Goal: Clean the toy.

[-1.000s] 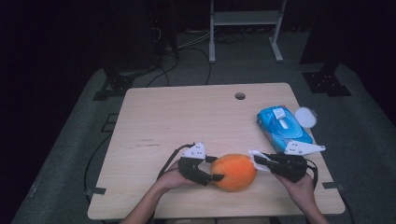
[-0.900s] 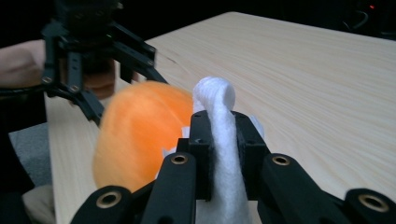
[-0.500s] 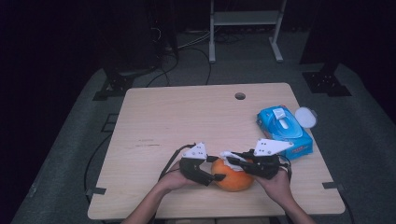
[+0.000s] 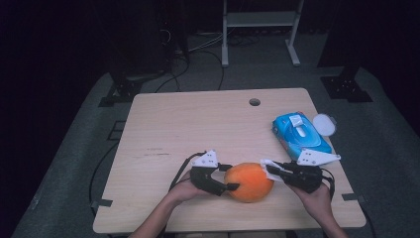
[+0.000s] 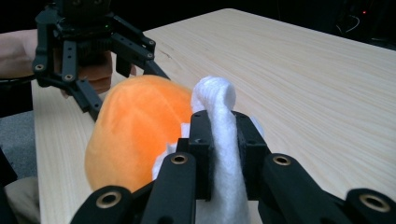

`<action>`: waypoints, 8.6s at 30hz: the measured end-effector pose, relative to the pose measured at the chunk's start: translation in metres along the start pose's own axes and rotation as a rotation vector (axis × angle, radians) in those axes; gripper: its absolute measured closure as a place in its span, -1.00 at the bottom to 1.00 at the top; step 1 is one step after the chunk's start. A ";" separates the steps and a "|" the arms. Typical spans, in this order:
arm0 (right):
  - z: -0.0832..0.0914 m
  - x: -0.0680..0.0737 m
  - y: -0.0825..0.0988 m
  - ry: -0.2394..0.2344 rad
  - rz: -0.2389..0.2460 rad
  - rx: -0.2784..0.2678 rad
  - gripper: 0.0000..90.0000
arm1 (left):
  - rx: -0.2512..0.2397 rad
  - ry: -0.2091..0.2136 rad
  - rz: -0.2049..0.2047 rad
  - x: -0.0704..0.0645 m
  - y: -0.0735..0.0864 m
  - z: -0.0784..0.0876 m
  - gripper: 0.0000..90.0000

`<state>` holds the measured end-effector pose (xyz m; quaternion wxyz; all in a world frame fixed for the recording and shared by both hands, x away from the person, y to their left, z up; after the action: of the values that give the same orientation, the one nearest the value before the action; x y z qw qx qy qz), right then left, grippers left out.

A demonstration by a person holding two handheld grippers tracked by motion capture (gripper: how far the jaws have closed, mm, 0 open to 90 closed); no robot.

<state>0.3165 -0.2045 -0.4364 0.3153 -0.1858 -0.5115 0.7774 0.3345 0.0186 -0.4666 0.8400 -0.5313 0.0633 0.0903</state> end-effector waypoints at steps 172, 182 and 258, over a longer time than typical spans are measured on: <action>-0.021 0.025 -0.021 -0.053 0.054 -0.036 0.78 | -0.125 -0.117 0.044 0.013 -0.010 -0.006 -0.41; -0.047 0.048 -0.047 -0.106 0.148 -0.045 0.78 | -0.088 -0.119 -0.029 0.003 -0.012 -0.013 -0.42; -0.054 0.027 -0.054 -0.032 0.157 -0.025 0.77 | -0.077 -0.110 -0.027 0.006 -0.010 -0.010 -0.42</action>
<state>0.3463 -0.1342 -0.4081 0.2427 -0.2169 -0.5100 0.7962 0.3425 0.0057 -0.4637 0.8224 -0.5581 0.0065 0.1105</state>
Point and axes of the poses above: each handheld gripper's, and its own axes: z roughly backward along the jaws, y roughly out of its underside, x roughly to its left, the point moved 6 cm from there along -z, roughly forward along the jaws, and after that the axes turned 8 degrees about y, right-handed, at the moved point
